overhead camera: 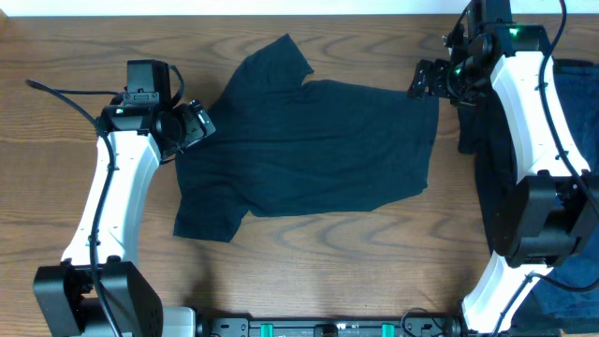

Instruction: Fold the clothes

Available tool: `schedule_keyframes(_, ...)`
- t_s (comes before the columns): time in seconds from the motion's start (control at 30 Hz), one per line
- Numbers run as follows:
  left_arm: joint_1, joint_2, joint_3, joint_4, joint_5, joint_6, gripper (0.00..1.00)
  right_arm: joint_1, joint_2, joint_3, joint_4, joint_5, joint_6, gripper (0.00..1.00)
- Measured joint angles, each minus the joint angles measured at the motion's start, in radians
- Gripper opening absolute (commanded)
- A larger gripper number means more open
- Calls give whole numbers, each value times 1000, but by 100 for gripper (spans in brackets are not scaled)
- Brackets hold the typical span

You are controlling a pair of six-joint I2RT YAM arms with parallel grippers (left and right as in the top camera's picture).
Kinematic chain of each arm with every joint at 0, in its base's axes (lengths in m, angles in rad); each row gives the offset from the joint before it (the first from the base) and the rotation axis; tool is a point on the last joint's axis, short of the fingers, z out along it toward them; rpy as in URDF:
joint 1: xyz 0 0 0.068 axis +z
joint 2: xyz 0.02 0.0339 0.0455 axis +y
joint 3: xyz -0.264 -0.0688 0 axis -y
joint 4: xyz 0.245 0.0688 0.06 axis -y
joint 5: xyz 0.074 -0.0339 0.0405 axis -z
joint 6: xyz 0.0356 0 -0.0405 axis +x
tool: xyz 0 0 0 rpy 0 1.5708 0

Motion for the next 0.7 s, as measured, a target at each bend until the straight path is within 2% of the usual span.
schedule_keyframes(0.53,0,0,0,0,3,0,98,0,0,0,-40,-13,-1,98)
schedule_keyframes(0.57,0,0,0,0,3,0,98,0,0,0,-61,-16,-4,92)
schedule_keyframes(0.6,0,0,0,0,3,0,98,1,0,-1,-97,-18,-7,81)
schedule_keyframes(0.7,0,0,0,0,3,0,98,1,0,-15,-204,-21,-12,67)
